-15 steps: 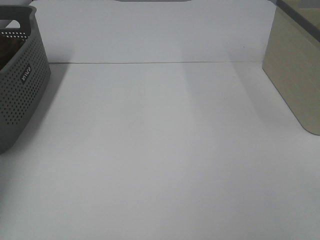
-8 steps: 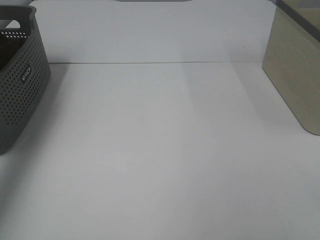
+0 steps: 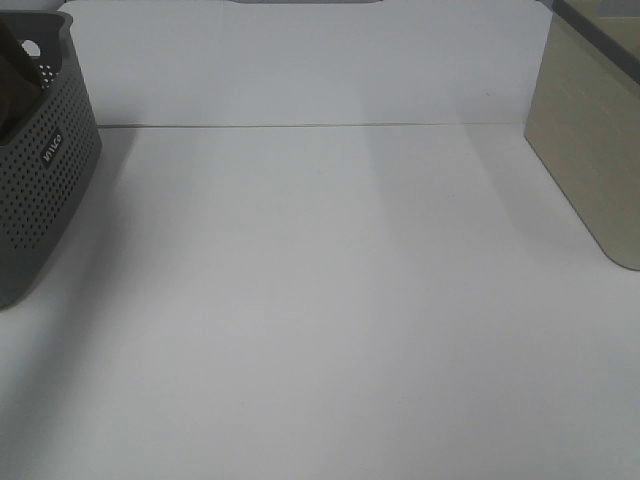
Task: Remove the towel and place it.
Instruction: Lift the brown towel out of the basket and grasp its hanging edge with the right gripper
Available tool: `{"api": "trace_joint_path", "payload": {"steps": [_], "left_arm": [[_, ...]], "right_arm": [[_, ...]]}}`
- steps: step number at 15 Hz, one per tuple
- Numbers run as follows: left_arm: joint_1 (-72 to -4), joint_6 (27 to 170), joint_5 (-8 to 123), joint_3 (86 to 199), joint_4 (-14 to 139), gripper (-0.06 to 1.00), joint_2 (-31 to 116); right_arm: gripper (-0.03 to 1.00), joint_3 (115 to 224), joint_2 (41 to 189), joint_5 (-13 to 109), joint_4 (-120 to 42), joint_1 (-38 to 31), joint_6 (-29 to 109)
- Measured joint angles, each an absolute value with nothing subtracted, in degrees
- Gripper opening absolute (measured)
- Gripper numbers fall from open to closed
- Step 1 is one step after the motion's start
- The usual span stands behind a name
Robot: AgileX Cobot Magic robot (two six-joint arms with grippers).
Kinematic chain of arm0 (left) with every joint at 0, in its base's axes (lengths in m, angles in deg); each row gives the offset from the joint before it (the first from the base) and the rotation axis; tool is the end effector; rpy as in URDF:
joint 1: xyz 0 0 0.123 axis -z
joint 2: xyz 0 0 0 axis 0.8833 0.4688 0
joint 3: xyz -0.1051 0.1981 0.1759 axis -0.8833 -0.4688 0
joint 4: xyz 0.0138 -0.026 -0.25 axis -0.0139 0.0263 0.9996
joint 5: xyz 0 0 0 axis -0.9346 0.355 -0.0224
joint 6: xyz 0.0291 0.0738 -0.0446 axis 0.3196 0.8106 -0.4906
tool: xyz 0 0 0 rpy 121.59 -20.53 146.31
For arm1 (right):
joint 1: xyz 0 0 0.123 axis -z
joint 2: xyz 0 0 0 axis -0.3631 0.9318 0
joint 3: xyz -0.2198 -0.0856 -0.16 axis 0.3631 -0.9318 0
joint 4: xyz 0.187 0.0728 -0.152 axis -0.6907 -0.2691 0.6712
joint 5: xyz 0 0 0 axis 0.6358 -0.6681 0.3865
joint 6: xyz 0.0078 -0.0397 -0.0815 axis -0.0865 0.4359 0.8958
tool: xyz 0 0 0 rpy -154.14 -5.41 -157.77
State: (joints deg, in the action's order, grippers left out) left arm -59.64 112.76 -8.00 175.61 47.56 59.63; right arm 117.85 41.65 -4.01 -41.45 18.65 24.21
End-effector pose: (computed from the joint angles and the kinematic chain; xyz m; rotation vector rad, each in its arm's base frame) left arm 0.3176 -0.0115 0.4804 0.9956 2.1215 0.4284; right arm -0.0074 0.0135 0.2784 -0.1780 2.0262 0.1629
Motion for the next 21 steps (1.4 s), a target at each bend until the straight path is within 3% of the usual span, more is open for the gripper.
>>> {"api": "trace_joint_path", "payload": {"steps": [8,12,14,18,21], "left_arm": [[-50.8,111.6,-5.3,175.6,50.4,0.0,51.1],[-43.4,116.4,-1.5,175.6,54.7,0.0,49.4],[-36.8,127.5,-1.5,175.6,54.8,0.0,49.4],[-29.1,140.1,1.9,175.6,54.8,0.0,49.9],[-25.9,147.8,6.8,175.6,54.5,0.0,52.0]], "right_arm": [[0.79,118.2,44.5,-1.9,-48.2,18.7,27.5],[0.78,118.7,59.8,8.1,-73.5,18.7,52.4],[0.76,119.9,75.5,8.7,-97.0,18.7,80.8],[0.73,127.9,95.2,-0.5,-113.2,18.7,104.7],[0.73,137.7,111.3,-6.4,-114.6,18.7,110.6]]}}
